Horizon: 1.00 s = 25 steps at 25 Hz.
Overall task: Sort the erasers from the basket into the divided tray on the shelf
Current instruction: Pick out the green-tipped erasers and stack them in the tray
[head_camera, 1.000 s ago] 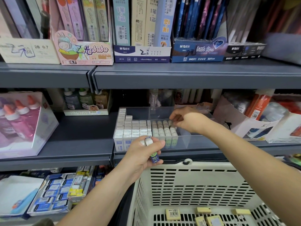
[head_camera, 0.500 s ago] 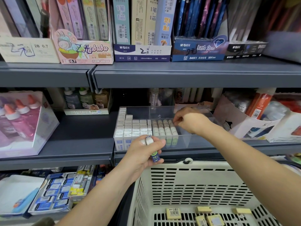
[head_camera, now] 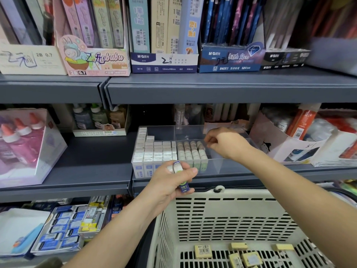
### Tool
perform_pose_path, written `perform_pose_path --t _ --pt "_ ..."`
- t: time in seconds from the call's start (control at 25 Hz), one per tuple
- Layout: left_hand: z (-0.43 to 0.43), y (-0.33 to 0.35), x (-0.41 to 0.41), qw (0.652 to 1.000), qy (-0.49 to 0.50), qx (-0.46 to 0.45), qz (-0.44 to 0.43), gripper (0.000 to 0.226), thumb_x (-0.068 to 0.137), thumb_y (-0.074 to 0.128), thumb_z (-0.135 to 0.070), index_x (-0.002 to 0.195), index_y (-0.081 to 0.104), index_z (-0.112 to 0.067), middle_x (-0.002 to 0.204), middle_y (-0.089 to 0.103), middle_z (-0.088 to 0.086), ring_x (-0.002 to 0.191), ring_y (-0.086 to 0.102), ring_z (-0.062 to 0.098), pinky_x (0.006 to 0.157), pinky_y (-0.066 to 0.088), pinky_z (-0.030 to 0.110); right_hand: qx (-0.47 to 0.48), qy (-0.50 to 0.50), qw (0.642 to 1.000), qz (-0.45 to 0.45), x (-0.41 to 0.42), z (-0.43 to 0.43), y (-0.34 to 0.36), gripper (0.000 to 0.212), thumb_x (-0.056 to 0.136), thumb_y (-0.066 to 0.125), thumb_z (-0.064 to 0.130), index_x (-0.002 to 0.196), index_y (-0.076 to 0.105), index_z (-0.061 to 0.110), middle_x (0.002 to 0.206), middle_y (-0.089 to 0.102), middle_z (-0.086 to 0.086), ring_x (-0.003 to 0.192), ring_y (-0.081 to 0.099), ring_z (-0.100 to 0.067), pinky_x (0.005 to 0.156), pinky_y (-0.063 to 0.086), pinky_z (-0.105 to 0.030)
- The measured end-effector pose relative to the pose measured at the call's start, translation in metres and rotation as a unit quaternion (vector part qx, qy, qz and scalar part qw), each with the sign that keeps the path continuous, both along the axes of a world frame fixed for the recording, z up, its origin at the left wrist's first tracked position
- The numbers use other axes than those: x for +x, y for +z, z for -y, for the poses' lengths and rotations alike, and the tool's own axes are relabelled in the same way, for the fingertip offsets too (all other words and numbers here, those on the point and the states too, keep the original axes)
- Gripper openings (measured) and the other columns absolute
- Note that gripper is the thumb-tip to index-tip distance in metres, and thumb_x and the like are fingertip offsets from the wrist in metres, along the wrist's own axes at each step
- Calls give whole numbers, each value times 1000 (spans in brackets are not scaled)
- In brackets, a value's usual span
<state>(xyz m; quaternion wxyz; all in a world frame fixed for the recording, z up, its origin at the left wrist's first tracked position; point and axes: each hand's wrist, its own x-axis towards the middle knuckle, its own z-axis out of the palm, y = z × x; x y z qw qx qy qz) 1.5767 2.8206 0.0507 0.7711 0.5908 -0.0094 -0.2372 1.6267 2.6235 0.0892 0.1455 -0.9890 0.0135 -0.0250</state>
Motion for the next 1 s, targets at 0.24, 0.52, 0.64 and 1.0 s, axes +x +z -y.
perform_pose_path --t 0.24,0.52,0.64,1.0 --pt "-1 -2 0 1000 -6 -4 5 15 74 74 -6 79 62 -13 73 62 3 68 61 12 55 54 28 -40 30 998 -38 6 -9 0 13 83 60 16 89 56 27 103 67 0 95 60 -21 82 51 -33" --pt "-2 -2 1 1000 0 0 1 14 74 75 -7 77 63 -13 74 63 4 69 61 13 55 54 28 14 4 1000 -17 6 -6 -1 20 80 62 18 72 52 32 82 61 11 91 62 -15 80 50 -28" --pt "-2 -2 1 1000 3 3 -2 14 73 75 -7 78 64 -13 74 64 4 69 62 13 55 54 28 -9 13 1000 -24 6 -7 -1 12 82 60 19 83 54 29 98 66 2 96 60 -19 80 49 -28" --pt "-1 -2 1 1000 2 -2 -2 15 73 76 -8 78 63 -13 73 63 3 68 61 12 56 54 28 -18 32 999 -22 3 -5 -2 17 82 56 12 88 42 21 77 53 2 78 50 -22 65 38 -25"
